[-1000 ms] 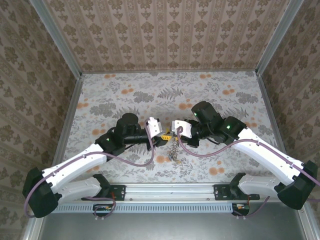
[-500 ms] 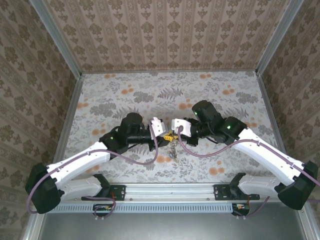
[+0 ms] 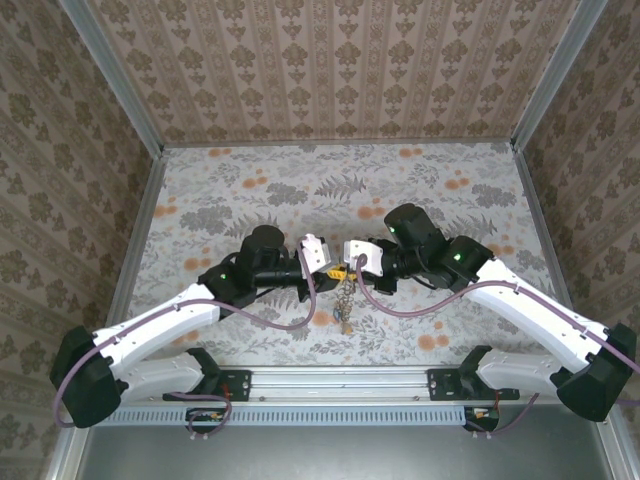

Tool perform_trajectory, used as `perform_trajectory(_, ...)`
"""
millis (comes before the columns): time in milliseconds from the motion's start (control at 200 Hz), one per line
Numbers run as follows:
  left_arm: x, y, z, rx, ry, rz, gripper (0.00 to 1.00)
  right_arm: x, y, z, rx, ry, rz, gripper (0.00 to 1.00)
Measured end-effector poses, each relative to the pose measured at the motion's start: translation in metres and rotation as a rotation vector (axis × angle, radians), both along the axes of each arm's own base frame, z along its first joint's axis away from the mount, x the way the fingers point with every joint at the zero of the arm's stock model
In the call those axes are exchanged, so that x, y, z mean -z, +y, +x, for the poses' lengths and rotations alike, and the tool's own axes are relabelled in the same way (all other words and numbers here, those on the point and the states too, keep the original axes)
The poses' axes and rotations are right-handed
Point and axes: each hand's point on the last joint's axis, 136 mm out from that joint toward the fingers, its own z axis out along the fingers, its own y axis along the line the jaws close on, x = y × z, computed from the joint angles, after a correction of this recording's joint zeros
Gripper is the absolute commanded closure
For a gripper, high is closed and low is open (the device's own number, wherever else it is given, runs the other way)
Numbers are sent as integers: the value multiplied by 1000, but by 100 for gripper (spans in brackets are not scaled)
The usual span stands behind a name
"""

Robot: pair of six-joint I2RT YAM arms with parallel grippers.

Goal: Put the keys on the keyring

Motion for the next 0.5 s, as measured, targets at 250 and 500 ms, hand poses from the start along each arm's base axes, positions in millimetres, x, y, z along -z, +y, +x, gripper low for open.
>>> perform_trajectory(250,0,0,0,1,-1,0,87,-1,1,2,10,2,11,100)
perform_trajectory(500,-1,0,0,0,0,-1,86,-1,4,2,14,15,33,100)
